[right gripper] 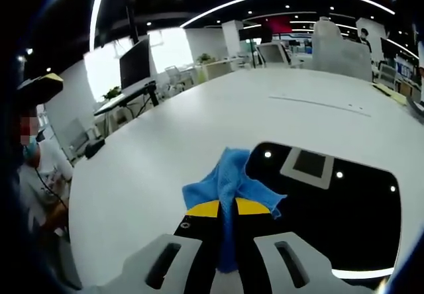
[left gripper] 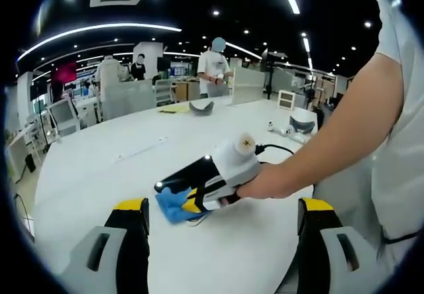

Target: Wipe the mirror surface with the cleaning cloth until all visible marks leave the cleaned area.

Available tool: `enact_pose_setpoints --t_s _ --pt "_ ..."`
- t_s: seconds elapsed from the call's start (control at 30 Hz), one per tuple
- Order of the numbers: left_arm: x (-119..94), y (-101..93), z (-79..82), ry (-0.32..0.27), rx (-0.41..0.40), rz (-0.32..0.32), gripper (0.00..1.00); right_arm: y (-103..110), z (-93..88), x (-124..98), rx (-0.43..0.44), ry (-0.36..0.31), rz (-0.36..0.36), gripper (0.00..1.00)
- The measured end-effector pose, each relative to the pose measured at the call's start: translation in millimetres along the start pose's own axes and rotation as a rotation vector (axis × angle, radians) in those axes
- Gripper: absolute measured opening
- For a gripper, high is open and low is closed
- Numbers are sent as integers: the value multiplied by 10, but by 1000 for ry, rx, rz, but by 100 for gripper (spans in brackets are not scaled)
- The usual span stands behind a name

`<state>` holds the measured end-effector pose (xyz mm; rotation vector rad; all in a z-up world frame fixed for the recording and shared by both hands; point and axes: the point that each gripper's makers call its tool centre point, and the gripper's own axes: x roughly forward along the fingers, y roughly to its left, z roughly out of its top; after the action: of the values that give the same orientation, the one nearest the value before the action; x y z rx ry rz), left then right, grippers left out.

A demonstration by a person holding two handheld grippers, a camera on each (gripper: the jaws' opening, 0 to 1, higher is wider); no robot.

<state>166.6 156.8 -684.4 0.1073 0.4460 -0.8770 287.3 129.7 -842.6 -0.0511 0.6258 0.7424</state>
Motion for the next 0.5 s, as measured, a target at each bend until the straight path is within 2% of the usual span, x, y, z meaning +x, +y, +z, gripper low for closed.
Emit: enact_pose_setpoints --t_s 0.5 --pt "-50 -6 -20 3 6 17 93 55 -22 -20 -9 0 7 2"
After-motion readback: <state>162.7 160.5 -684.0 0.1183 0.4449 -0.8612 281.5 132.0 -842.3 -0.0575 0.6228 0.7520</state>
